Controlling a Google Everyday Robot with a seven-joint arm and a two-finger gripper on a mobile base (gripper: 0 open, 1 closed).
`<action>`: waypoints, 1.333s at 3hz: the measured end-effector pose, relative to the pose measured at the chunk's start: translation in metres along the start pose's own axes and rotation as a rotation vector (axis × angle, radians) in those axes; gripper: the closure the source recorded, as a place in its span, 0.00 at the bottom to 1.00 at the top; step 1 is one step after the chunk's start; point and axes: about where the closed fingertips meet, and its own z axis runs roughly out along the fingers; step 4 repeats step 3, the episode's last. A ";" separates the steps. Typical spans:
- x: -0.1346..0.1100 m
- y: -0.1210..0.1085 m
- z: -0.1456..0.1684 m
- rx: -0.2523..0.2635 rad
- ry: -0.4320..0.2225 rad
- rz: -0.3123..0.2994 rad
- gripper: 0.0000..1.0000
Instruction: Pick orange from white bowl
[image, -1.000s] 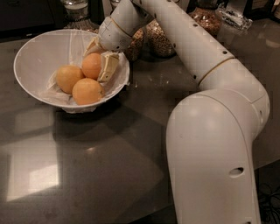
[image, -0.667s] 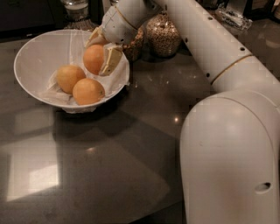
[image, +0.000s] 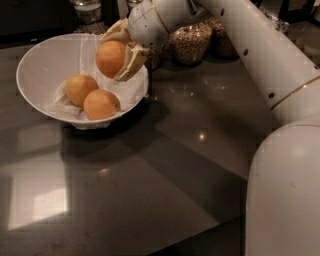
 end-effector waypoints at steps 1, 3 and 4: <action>-0.020 -0.003 -0.002 0.029 -0.064 -0.027 1.00; -0.036 -0.008 0.004 0.041 -0.124 -0.050 1.00; -0.036 -0.008 0.004 0.041 -0.124 -0.050 1.00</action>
Offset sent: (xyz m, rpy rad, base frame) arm -0.0223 0.0274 0.0407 0.1923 -0.0248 0.0883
